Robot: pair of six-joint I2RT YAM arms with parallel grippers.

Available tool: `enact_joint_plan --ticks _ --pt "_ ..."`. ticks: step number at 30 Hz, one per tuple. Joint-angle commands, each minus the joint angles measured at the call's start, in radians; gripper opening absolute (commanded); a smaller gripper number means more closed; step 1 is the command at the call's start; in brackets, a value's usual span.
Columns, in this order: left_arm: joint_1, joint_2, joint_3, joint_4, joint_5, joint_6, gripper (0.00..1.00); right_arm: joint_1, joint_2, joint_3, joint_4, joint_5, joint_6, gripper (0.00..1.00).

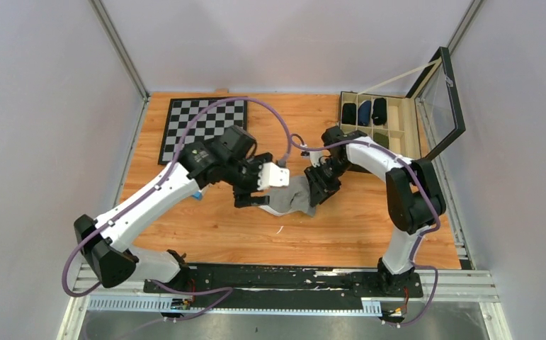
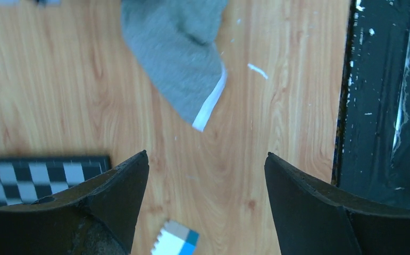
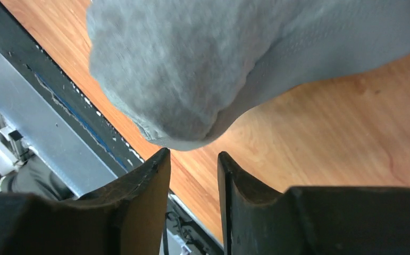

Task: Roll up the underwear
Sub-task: Place the underwear at the center of the board, then flatten out the underwear at the center of the board.

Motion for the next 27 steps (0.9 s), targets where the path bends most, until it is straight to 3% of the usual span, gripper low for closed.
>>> enact_joint_plan --ticks 1,7,12,14,18,27 --pt "-0.17 0.024 -0.037 0.109 -0.054 0.18 0.86 -0.049 -0.064 0.066 -0.079 -0.036 -0.069 0.41" --pt "-0.389 0.139 -0.052 0.267 -0.114 0.26 0.86 -0.281 -0.325 0.063 -0.153 -0.04 -0.139 0.44" --pt "-0.45 0.317 0.002 0.327 -0.135 0.282 0.69 -0.578 -0.535 -0.062 -0.147 -0.101 -0.187 0.44" --pt "-0.454 0.396 0.034 0.327 -0.147 0.283 0.68 -0.664 -0.596 -0.098 -0.157 -0.125 -0.213 0.44" --pt "-0.457 0.479 0.071 0.357 -0.174 0.242 0.64 -0.746 -0.659 -0.128 -0.176 -0.138 -0.241 0.44" --pt "-0.48 0.557 -0.041 0.586 -0.35 0.242 0.62 -0.821 -0.635 -0.13 -0.198 -0.234 -0.251 0.42"
